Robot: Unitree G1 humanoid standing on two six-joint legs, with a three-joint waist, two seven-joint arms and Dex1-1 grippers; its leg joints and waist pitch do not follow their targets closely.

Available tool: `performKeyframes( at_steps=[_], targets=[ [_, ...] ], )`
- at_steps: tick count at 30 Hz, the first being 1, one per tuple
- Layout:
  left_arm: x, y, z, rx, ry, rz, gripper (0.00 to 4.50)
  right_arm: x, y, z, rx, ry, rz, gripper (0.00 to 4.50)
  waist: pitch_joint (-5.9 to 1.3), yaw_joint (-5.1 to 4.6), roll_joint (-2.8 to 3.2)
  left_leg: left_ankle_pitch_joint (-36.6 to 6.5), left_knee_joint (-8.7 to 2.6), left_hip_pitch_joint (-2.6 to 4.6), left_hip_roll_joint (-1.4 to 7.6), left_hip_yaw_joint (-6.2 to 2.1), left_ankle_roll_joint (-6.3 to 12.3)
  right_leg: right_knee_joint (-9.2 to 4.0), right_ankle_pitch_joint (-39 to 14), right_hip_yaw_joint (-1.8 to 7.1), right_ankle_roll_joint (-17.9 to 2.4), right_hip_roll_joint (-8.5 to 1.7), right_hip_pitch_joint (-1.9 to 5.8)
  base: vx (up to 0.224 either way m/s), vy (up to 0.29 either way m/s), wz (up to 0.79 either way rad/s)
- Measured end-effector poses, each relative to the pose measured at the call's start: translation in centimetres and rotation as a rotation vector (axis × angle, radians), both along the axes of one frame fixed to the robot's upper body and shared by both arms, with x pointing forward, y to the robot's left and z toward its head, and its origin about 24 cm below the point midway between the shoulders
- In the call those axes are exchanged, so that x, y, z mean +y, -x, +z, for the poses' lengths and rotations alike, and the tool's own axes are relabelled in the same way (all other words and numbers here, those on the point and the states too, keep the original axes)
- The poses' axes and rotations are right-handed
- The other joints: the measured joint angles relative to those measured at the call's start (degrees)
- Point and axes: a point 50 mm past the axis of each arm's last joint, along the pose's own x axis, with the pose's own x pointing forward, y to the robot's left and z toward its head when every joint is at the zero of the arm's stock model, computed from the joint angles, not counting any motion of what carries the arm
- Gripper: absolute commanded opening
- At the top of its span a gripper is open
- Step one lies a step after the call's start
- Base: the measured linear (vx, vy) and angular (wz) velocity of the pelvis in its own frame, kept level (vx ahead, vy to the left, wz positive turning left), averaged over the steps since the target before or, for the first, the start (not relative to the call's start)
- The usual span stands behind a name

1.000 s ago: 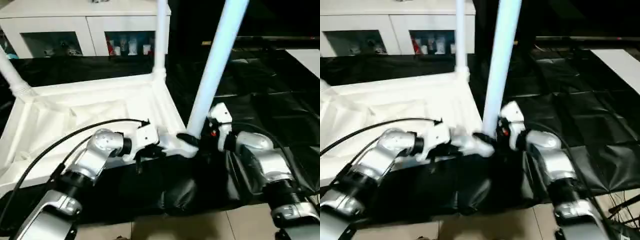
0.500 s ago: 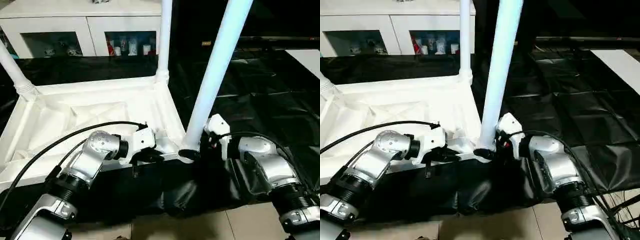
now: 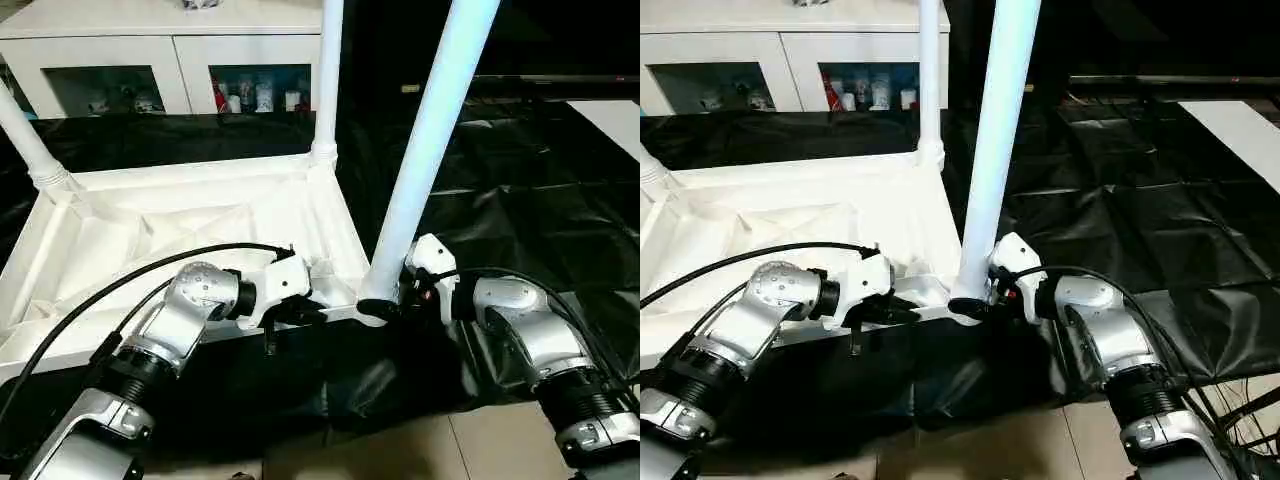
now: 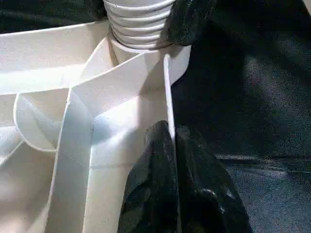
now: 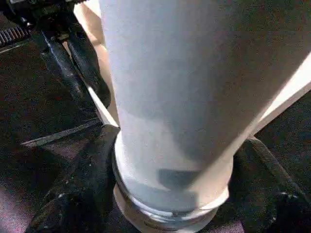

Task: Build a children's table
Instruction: Rotate leg to tighten

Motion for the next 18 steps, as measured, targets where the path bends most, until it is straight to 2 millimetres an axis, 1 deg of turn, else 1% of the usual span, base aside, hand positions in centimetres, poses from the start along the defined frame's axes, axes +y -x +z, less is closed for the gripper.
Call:
performKeyframes(
  at_steps=[5,7,9,11,16,18],
  targets=[
    [0.0,0.0,-0.1,0.006,0.0,0.002,0.0,0.0,0.0,-0.2,0.007,-0.009,-0.01,2.74,0.02,-0.03,-0.03,-0.1,0.24,0.0,0.04,-0.03,-0.12,0.23,0.0,0.01,0.0,0.0,0.0,0.0,0.0,0.0],
    [-0.2,0.0,-0.1,0.014,0.003,0.009,0.0,0.4,-0.1,-0.4,0.016,-0.035,-0.039,2.74,0.0,-0.09,-0.09,-0.1,0.28,0.03,0.05,-0.04,-0.17,0.28,0.0,0.01,0.0,0.0,0.01,0.0,0.0,0.0],
    [-0.2,-0.4,-0.3,0.024,0.005,0.051,0.0,0.7,-0.4,-0.8,0.02,-0.065,-0.114,2.74,-0.02,-0.46,-0.12,-0.1,0.38,0.07,0.06,-0.04,-0.21,0.35,0.0,0.03,0.0,0.0,0.03,0.0,0.0,0.0],
    [-0.5,-0.9,-0.4,0.025,0.008,0.094,0.0,1.0,-0.9,-1.1,0.025,-0.086,-0.195,2.74,-0.03,-0.61,-0.14,-0.1,0.47,0.11,0.07,-0.04,-0.21,0.35,0.0,0.03,0.0,0.0,0.08,0.0,0.0,0.0],
    [-2.3,-2.8,-0.5,0.014,0.01,0.227,0.0,2.1,-2.7,-1.5,0.038,-0.114,-0.462,2.73,-0.01,-1.0,-0.26,-0.1,0.65,0.17,0.04,-0.04,-0.21,0.22,-0.1,0.09,0.2,-0.02,0.19,0.0,0.0,0.0],
    [-3.3,-3.6,-0.5,0.005,0.011,0.303,0.0,2.9,-3.7,-1.4,0.037,-0.112,-0.597,2.73,0.02,-1.3,-0.31,-0.1,0.66,0.13,0.03,-0.04,-0.2,0.18,-0.1,0.09,0.2,-0.02,0.18,0.0,0.0,0.0]
  ],
)
